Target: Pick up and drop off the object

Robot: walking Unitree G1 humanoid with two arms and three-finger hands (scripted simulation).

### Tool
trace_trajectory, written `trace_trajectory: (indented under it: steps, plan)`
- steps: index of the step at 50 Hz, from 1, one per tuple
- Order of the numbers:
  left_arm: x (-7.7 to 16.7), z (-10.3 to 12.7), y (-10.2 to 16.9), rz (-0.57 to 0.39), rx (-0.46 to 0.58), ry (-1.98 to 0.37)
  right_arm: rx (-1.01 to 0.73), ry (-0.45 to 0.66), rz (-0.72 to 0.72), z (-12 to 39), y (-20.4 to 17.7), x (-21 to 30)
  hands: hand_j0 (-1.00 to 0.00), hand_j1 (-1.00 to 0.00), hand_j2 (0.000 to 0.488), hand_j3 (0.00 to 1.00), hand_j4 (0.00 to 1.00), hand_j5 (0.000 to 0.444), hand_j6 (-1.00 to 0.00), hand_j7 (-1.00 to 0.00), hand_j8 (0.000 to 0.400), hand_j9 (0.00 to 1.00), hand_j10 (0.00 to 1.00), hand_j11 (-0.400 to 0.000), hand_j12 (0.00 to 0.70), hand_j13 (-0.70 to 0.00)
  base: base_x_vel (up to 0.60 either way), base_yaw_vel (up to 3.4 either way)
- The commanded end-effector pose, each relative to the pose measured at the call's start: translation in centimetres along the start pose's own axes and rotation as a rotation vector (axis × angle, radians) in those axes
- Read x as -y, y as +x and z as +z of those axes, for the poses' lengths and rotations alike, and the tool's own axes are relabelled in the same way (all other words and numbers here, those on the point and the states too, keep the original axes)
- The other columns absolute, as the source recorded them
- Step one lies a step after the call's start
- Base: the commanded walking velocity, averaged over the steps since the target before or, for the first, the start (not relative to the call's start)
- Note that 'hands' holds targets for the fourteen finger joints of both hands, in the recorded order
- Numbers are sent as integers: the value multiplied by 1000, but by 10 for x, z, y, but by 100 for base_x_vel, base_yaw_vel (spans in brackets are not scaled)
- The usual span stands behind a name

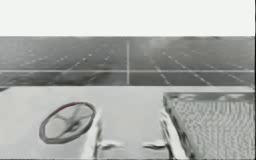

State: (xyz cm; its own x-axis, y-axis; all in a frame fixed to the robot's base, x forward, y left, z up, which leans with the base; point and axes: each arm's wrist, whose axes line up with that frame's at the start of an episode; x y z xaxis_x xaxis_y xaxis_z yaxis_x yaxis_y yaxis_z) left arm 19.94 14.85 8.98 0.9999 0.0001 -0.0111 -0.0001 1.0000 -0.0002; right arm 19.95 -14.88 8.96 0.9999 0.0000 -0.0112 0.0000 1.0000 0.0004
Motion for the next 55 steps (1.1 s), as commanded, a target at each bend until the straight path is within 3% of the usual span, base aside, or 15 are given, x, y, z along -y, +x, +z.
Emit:
trace_trajectory:
  steps: [1,6,10,16,21,27,30,31,32,34,35,38,43,49,55]
  plan:
    - [28,2,58,217,145,-88,239,-158,-226,-42,42,-13,0,0,0,0,0,0,0,0,0,0,0,0,0,0,0,0]
    - [-2,31,58,244,79,-27,223,-140,-218,-42,17,-15,0,0,0,0,0,0,0,0,0,0,0,0,0,0,0,0]
    - [-31,60,66,248,73,525,230,-138,-218,-42,12,-21,0,0,0,0,0,0,0,0,0,0,0,0,0,0,0,0]
    - [-31,78,66,174,64,1167,221,-141,-224,-43,17,-26,0,0,0,0,0,0,0,0,0,0,0,0,0,0,0,0]
    - [-51,46,81,27,-110,1311,241,-110,-229,-39,22,-27,0,0,0,0,0,0,0,0,0,0,0,0,0,0,0,0]
    - [-72,1,94,15,-211,1288,232,-111,-223,-42,18,-30,0,0,0,0,0,0,0,0,0,0,0,0,0,0,0,0]
    - [-67,-11,101,35,-220,1252,232,-100,-213,-40,15,-23,0,-283,142,0,0,0,0,-283,113,0,0,0,198,0,0,0]
    - [-73,-19,105,36,-241,1196,244,-100,-212,-37,16,-26,-78,-1000,461,0,0,0,-78,-1000,400,0,0,0,700,0,0,0]
    - [-76,-16,108,-1,-278,1126,240,-95,-203,-40,10,-20,-1000,-1000,0,0,0,0,-1000,-1000,400,0,0,0,700,0,0,0]
    - [-73,-40,99,62,-212,1124,238,-106,-204,-38,11,-24,-1000,-1000,0,0,0,0,-1000,-1000,400,0,0,0,700,0,0,0]
    - [-68,-10,103,29,-318,1101,231,-95,-199,-42,10,-27,-1000,-1000,0,0,0,0,-1000,-1000,400,0,0,0,700,0,0,0]
    - [-54,-14,93,95,-221,1128,251,-89,-195,-44,3,-24,-1000,-1000,0,0,0,0,-1000,-1000,400,0,0,0,700,0,0,0]
    - [-35,28,82,140,-53,966,250,-98,-189,-38,14,-30,-1000,-1000,0,0,0,0,-1000,-1000,400,0,0,0,700,0,0,0]
    - [10,84,65,-84,-77,158,230,-122,-163,-42,18,-34,-1000,-1000,0,0,0,0,-1000,-1000,400,0,0,0,700,0,0,0]
    - [56,160,82,-310,-169,-150,285,-178,-80,-51,33,-54,-1000,-1000,0,0,0,0,-1000,-1000,400,0,0,0,700,0,0,0]
